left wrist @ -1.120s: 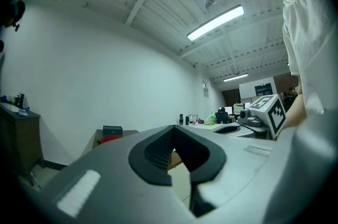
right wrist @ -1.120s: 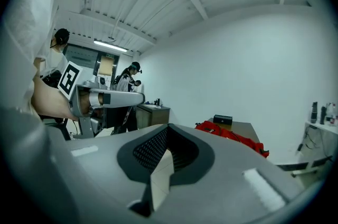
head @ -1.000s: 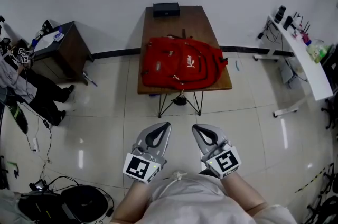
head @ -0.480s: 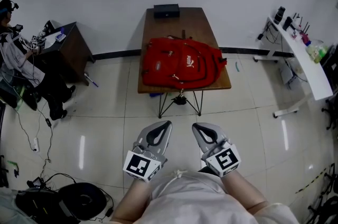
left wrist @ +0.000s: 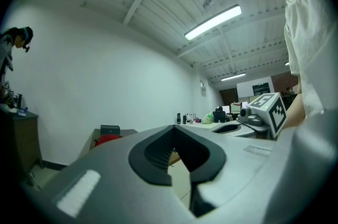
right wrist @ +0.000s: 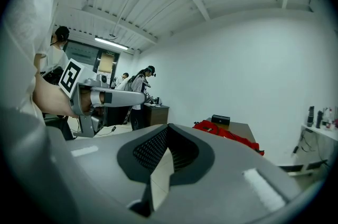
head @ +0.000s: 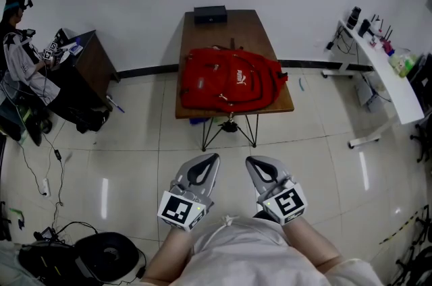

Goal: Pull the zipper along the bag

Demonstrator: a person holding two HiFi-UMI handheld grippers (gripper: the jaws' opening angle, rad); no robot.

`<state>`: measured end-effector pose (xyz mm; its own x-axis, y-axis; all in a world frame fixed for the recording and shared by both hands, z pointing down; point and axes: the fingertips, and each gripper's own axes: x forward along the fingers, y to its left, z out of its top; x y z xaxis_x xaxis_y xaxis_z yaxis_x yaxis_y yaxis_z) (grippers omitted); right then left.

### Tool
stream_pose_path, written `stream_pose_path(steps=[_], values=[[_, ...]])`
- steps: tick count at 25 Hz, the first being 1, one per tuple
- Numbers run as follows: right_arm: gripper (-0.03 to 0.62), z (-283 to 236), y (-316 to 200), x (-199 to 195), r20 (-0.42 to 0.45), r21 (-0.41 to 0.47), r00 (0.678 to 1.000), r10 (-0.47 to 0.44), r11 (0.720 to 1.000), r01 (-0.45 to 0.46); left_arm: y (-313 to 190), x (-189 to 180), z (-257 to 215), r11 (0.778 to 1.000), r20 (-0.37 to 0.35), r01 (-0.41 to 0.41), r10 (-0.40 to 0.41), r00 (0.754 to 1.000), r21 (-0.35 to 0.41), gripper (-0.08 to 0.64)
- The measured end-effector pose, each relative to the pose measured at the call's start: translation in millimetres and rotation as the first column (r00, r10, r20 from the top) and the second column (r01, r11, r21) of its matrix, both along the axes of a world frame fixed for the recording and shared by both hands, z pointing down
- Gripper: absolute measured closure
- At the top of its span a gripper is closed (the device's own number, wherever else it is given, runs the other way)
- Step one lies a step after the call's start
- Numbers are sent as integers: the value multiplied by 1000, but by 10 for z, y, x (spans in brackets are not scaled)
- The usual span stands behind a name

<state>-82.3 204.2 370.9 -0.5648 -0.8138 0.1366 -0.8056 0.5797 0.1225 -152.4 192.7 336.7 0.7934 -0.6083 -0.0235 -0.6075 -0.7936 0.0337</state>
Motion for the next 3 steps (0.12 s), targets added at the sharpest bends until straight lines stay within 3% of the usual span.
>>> stream_pose_path(steps=[3], values=[[588,11,21,-16,-2,4,1000,2,1000,-2,19,-18,34,1000,3,0,0,1000,-3,552]])
